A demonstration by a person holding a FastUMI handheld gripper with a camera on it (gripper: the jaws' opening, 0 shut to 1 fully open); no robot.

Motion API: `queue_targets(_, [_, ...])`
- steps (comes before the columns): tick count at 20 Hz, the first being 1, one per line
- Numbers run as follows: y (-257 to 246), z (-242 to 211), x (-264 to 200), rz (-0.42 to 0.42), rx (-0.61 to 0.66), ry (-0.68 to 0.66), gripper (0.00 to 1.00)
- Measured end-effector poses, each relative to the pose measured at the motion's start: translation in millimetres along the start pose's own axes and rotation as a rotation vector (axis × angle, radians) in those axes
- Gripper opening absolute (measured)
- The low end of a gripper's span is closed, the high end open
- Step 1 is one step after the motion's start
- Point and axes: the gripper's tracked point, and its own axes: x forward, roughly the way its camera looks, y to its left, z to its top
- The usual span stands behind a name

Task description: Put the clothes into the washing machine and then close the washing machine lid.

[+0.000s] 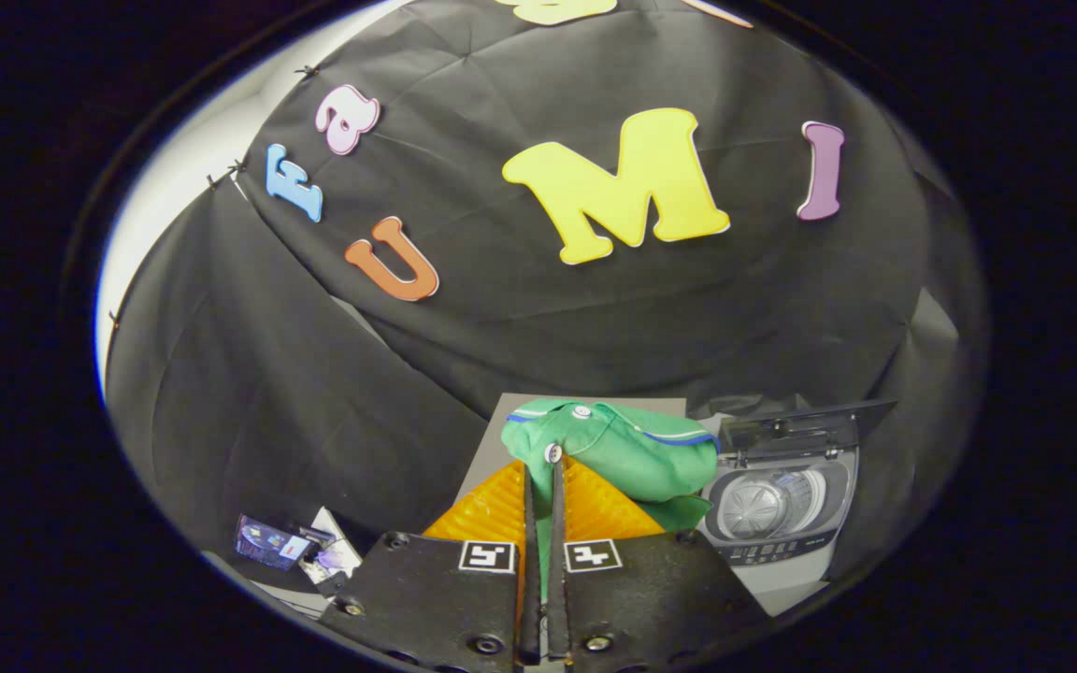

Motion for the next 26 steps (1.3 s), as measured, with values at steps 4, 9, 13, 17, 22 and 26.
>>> queue_targets(4, [-20, -11, -19, -0.044, 0.015, -0.026, 0.06])
queue_targets(9, [-56, -28, -42, -0.105, 0.042, -0.03, 0.06])
queue_targets(13, [-78, -27, -63, -0.118, 0.079, -0.066, 0.06])
queue_targets(17, [-107, -31, -69, -0.141, 0.073, -0.082, 0.06])
queue_targets(22, [-151, -47, -44, -0.137, 0.09, -0.009, 0.06])
queue_targets(26, [-187, -61, -25, -0.122, 0.057, 0.038, 0.06])
